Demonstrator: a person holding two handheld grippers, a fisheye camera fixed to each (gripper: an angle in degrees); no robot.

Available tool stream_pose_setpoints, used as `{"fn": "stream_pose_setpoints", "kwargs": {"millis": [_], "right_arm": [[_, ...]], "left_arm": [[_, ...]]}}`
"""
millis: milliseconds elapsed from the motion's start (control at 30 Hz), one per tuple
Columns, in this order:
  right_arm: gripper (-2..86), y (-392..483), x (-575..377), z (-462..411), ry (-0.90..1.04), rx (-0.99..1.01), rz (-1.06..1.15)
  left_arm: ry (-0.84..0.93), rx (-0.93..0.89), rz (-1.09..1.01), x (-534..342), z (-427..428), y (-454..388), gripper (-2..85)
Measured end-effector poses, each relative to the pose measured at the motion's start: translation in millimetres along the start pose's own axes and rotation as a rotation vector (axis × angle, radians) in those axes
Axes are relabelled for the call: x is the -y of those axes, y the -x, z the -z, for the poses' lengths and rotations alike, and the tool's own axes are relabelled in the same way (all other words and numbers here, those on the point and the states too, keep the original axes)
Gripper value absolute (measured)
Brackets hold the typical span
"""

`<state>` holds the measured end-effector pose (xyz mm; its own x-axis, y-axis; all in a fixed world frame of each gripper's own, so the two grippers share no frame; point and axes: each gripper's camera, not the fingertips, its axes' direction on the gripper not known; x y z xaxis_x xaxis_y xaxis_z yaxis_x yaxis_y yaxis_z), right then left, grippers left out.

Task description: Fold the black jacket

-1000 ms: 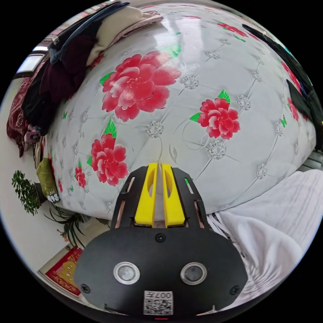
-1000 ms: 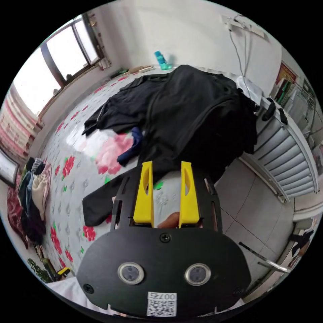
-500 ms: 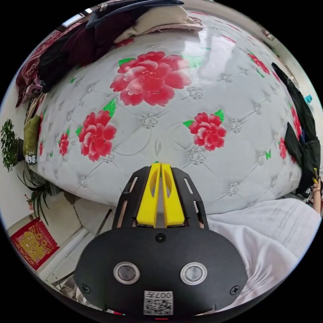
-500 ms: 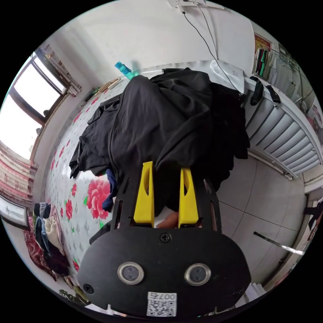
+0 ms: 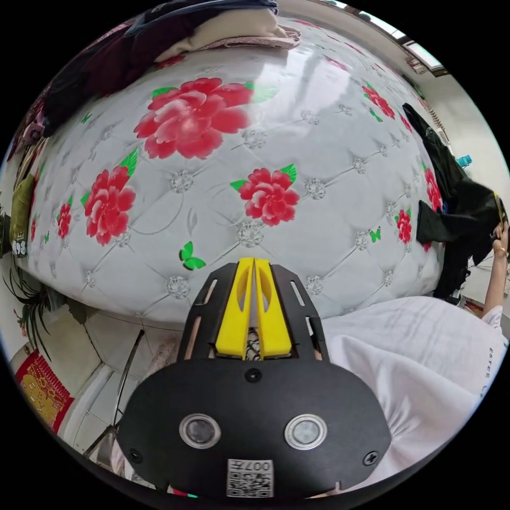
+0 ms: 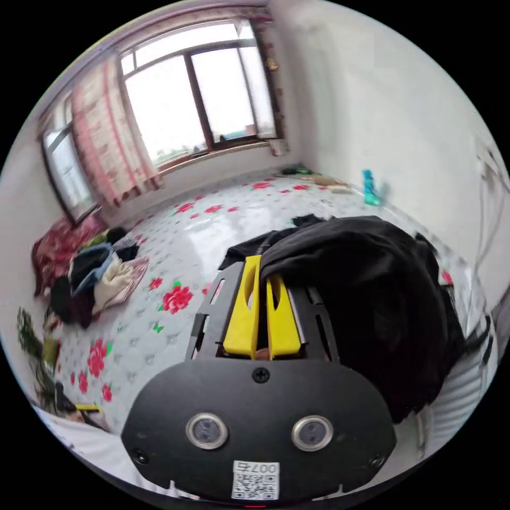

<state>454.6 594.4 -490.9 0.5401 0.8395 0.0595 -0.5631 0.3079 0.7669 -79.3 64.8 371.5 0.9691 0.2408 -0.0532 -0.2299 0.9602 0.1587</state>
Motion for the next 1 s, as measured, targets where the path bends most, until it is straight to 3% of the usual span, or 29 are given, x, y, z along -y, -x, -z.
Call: {"fn": "stream_pose_setpoints", "kwargs": {"millis": [167,233,433,567,700,867,1000], "right_arm": [[2.3,89,-18,-83,0.281,0.336,0.272],[3.3,102,-40,-103,0.34,0.382,0.277],[5.8,31,-122,-94,0.265,0.156,0.079],[7.6,-72,-173,-77,0.289,-0.069,-0.219],[7.9,-130,-180,-79,0.273,0.061,-0.414],[2.6,-140,-139,-118,0.272,0.036,-0.473],[1.0,-87,-66,-117,0.037,0.42,-0.267]], "left_arm": [[-0.035,-0.002,-0.052,13,25,-10,-1.0],[-0.058,-0.008,-0.067,7,35,-7,-1.0],[-0.025,-0.015,-0.013,-21,36,23,-1.0],[0.015,-0.059,0.031,-30,28,39,-1.0],[0.026,-0.09,0.03,-27,29,40,-1.0],[0.0,-0.075,-0.038,-21,49,25,-1.0],[-0.019,-0.048,-0.076,-25,64,17,-1.0]]}}
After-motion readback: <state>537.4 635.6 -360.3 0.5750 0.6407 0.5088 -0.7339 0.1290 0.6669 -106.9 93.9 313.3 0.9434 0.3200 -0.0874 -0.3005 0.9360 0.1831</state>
